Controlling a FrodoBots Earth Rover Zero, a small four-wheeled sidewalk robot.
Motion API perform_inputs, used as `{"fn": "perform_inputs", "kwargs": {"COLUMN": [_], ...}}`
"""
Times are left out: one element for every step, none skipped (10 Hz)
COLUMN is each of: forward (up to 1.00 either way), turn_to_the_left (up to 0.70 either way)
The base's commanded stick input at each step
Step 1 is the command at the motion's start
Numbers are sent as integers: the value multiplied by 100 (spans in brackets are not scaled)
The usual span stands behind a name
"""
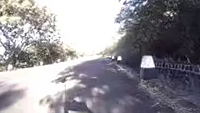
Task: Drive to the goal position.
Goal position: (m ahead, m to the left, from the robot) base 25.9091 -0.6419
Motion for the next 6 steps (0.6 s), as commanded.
{"fn": "perform_inputs", "kwargs": {"forward": [100, 100, 100, 100, 100, 100], "turn_to_the_left": [0, 0, 0, 0, 0, 0]}}
